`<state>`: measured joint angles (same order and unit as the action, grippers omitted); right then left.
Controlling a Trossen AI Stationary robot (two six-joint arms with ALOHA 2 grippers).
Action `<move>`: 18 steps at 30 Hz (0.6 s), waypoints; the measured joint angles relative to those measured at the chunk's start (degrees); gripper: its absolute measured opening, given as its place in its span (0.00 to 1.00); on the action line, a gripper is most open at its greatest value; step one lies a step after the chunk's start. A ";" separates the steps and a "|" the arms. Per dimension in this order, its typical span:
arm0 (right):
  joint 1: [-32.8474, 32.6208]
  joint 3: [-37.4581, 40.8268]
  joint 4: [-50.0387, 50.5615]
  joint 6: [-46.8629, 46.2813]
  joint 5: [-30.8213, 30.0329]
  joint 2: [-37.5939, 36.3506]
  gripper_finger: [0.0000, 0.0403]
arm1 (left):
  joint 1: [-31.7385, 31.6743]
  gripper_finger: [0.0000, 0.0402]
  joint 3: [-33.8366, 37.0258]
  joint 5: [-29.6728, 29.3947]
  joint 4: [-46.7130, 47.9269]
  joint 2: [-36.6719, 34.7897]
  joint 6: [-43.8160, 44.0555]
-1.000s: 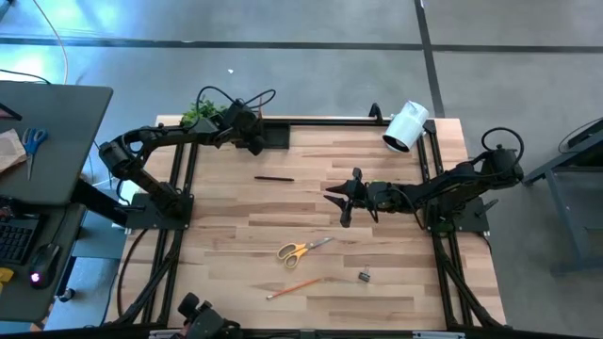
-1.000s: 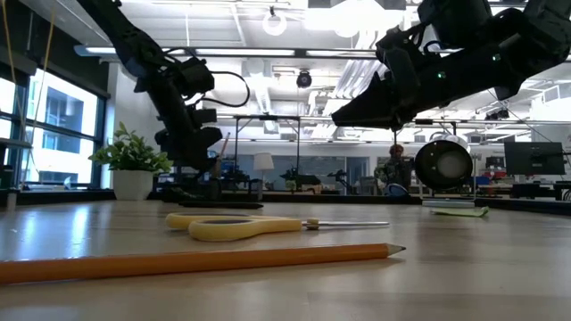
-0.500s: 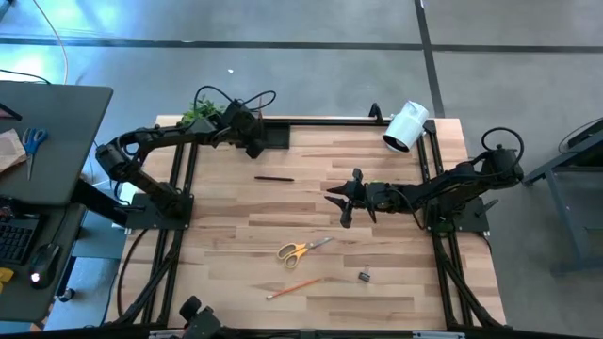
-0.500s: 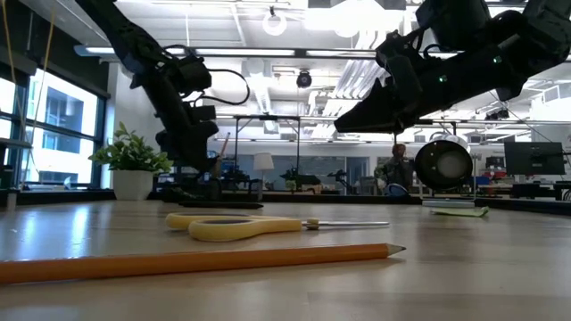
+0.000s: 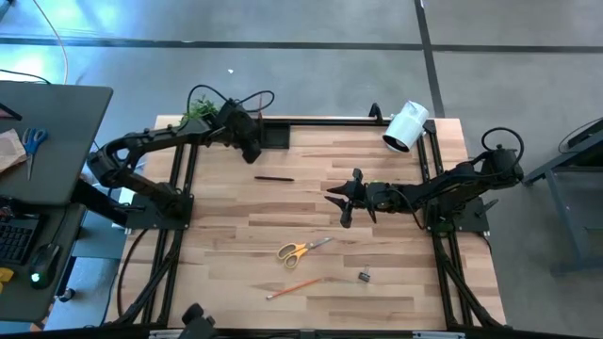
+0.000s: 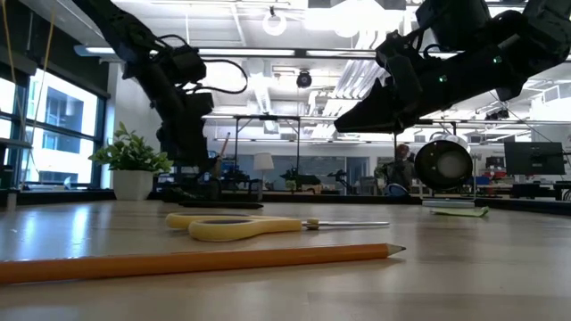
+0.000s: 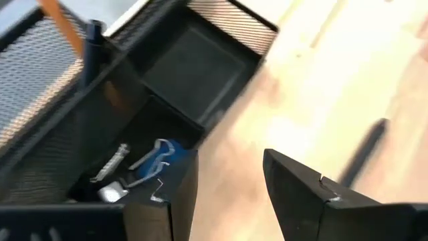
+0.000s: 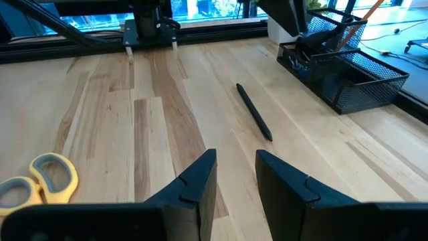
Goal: Pick and place office supplies into organizer
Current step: Put the black pen into the top left section of the desk organizer
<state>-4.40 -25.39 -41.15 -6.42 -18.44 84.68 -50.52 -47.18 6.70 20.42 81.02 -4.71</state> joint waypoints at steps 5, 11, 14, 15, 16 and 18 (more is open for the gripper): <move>0.00 0.00 -0.01 -0.15 0.00 0.00 0.25 | 0.02 0.40 0.00 1.88 1.09 -1.95 0.00; 0.00 0.00 -0.04 -0.21 0.00 0.00 0.25 | 0.02 0.40 0.00 11.12 -0.12 -4.60 -3.08; 0.02 0.00 -0.15 -1.15 0.00 0.00 0.25 | 0.32 0.40 0.00 21.07 -2.79 -5.50 -4.37; 0.02 0.00 -0.21 -1.24 0.04 0.00 0.25 | 0.52 0.39 0.00 23.50 -3.87 -5.66 -4.39; 0.02 0.00 -0.27 -1.25 0.24 0.02 0.25 | 1.04 0.39 0.00 25.18 -4.86 -5.87 -4.39; 0.02 0.00 -1.10 -1.26 0.50 0.51 0.25 | 2.14 0.39 0.00 27.33 -6.56 -6.40 -4.43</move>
<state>-4.38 -25.39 -42.24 -7.68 -17.93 85.19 -48.38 -47.18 34.03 13.86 74.63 -9.14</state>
